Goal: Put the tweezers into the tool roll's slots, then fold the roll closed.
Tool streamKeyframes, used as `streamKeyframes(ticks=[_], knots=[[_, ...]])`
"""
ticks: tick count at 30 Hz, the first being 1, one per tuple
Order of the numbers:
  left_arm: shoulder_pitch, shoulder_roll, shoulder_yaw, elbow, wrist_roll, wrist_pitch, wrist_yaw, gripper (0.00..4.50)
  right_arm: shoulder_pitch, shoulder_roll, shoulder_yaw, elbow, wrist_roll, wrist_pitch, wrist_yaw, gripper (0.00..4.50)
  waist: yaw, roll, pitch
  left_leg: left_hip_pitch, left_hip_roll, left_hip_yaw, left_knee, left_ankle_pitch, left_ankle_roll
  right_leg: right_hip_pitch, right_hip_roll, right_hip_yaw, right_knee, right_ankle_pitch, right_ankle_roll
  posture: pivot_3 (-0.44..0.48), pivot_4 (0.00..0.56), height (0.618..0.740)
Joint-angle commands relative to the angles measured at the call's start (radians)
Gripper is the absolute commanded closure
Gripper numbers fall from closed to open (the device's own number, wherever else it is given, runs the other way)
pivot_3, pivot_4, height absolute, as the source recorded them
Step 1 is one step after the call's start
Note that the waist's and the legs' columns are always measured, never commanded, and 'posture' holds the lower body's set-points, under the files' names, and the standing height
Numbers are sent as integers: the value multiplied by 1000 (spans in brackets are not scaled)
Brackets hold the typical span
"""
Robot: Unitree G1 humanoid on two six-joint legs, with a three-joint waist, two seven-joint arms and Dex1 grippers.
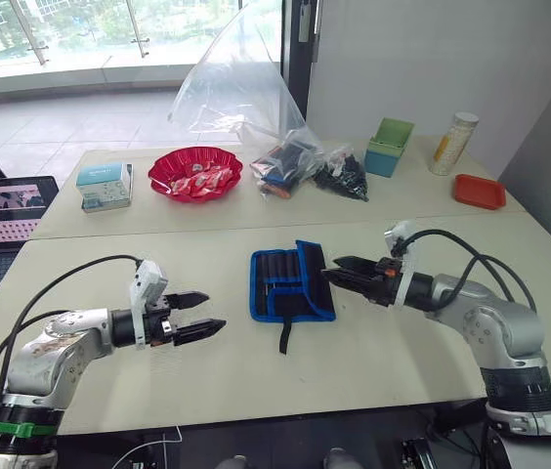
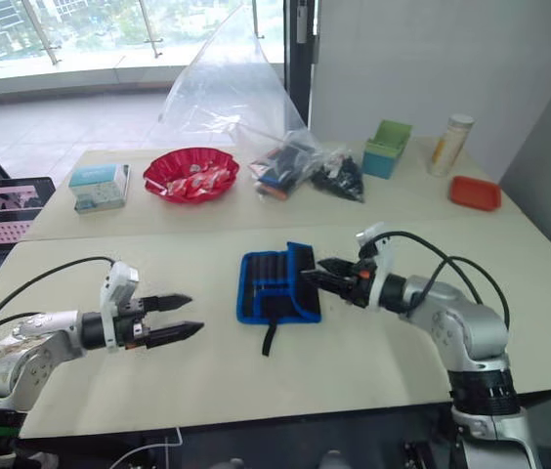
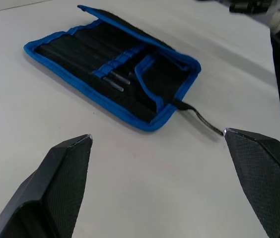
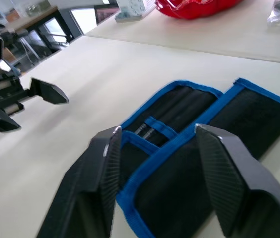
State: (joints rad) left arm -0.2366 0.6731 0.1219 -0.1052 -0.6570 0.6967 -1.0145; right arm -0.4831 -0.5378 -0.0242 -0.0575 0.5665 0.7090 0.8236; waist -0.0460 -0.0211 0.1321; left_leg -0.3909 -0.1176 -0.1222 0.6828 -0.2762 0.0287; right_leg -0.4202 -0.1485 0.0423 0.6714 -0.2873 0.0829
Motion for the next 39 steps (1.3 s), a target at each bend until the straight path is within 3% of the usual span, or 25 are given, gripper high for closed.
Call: streamKeyframes(ticks=[1, 4, 21, 26, 35, 37, 39], knots=[[-8, -24, 29, -31, -67, 103, 67, 0, 18, 7, 57, 37, -92, -159, 49, 3434, 0, 0, 0, 0, 0, 0, 0, 0, 0, 0, 0, 0, 2, 0, 0, 0, 150, 740], [3, -47, -5, -34, -45, 105, 92, 0, 38, 17, 116, 84, -169, -238, 61, 4478, 1, 0, 0, 0, 0, 0, 0, 0, 0, -1, 0, 0, 4, 0, 0, 0, 150, 740], [-124, -226, -123, 105, 15, 198, 252, 0, 101, 43, 185, 145, -308, -356, 68, 4478, 28, -1, 0, 0, -1, -1, 9, 0, 0, 3, 0, -1, 2, 0, 0, 0, 150, 740], [-141, -250, -118, 115, 5, 219, 260, 1442, 105, 51, 181, 136, -311, -347, 64, 4500, 32, -1, -1, 2, -1, -1, 11, -1, 1, 7, 0, -1, 2, 0, 0, 0, 150, 740], [-170, -292, -92, 107, -12, 273, 291, 4477, 96, 54, 174, 148, -321, -350, 62, 4500, 32, -1, -1, 2, -1, -1, 11, -1, 1, 7, 0, -1, 1, 0, 0, 0, 150, 740], [-173, -290, -82, 111, 4, 264, 312, 4477, 98, 54, 175, 153, -324, -354, 62, 4500, 32, -1, -1, 2, -1, -1, 11, -1, 1, 7, 0, -1, 1, 0, 0, 0, 150, 740], [-173, -279, -79, 102, -7, 274, 300, 3869, 100, 55, 176, 155, -327, -357, 60, 4500, 32, -1, -1, 2, -1, -1, 11, -1, 1, 7, 0, -1, 1, 0, 0, 0, 150, 740]])
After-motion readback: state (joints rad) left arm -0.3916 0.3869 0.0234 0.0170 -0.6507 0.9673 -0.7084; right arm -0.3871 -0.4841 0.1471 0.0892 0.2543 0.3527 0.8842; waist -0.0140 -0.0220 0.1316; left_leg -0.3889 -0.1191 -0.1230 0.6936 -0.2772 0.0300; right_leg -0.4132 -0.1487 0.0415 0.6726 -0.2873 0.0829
